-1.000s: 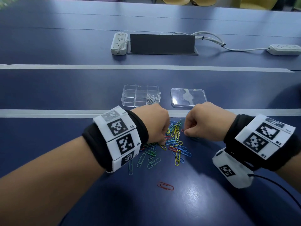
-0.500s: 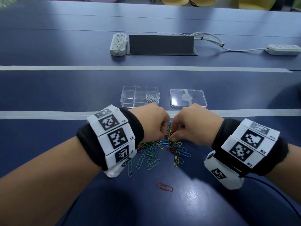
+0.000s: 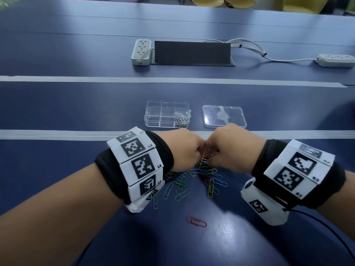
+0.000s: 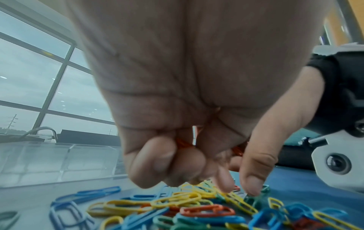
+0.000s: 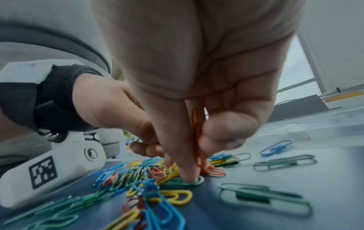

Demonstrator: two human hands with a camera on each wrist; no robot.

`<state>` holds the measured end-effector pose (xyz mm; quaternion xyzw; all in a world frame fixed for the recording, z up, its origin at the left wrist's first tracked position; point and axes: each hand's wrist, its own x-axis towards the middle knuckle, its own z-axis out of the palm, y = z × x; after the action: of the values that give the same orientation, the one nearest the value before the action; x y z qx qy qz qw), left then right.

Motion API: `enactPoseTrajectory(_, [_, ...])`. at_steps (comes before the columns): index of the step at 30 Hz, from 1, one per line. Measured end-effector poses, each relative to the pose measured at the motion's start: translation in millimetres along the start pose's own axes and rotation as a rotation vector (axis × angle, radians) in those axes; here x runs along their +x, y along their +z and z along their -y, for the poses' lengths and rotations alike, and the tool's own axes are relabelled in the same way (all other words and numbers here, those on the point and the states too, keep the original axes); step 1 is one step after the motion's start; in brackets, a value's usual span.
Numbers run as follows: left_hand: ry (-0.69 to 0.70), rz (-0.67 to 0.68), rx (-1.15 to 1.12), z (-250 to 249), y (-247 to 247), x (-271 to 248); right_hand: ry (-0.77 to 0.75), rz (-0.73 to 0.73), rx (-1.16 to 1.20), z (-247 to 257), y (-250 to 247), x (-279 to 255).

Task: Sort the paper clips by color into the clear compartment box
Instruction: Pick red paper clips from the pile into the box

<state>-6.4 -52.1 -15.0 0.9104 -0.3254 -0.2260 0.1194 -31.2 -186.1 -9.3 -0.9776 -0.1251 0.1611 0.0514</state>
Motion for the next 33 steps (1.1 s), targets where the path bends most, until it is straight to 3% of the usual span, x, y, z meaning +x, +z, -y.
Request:
enactPoseTrajectory(8, [0.012,0.002,0.023,2.2,-4.7,0.7,0.054,0.015,0.086,-11.4,-4.2,-5.0])
enactPoseTrajectory(22, [-0.032,-0.017,-0.005,16.8,-9.5,-4.0,-0.014,0.011,-0.040,12.4,1.8,9.4])
enactPoseTrajectory(28, [-0.073,-0.074,-0.039,26.1,-17.7,-7.0,0.045,0.054,-0.029,8.3,-11.5,9.6])
enactPoseTrajectory(33, [-0.144,-0.171,-0.110,39.6,-26.9,-4.3,0.065,-0.077,0.010,8.8,-47.4,23.2])
